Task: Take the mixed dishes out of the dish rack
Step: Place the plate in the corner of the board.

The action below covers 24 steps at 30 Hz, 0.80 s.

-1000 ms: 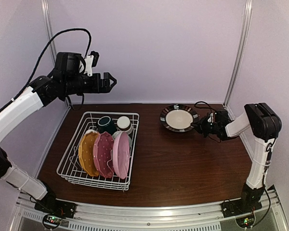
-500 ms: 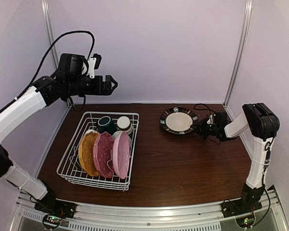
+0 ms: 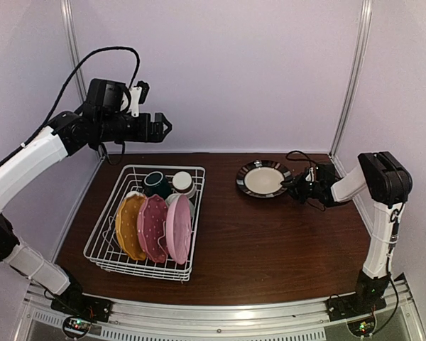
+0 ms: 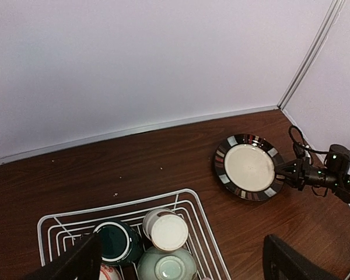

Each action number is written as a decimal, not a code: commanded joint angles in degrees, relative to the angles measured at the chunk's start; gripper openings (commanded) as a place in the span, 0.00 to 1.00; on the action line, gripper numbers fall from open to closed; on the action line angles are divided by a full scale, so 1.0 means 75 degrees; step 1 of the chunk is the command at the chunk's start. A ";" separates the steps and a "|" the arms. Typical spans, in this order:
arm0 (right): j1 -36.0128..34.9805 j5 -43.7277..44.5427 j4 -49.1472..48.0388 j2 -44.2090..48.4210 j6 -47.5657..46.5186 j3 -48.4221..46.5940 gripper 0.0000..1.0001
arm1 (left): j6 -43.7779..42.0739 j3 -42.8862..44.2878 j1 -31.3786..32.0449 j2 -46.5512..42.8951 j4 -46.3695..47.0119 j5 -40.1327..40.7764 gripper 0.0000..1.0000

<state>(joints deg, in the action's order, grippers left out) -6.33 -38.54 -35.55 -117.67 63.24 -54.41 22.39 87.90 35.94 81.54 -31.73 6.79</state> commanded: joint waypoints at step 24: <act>0.0115 0.1257 0.3332 0.1851 -0.2443 -0.0338 0.98 | 0.0536 0.0197 -0.0117 -0.0869 -0.2962 0.1006 0.98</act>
<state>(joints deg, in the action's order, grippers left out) -5.98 -33.08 -17.12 -110.30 50.57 -56.45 24.62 89.80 35.55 78.30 -46.30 12.78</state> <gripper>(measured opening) 0.920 0.974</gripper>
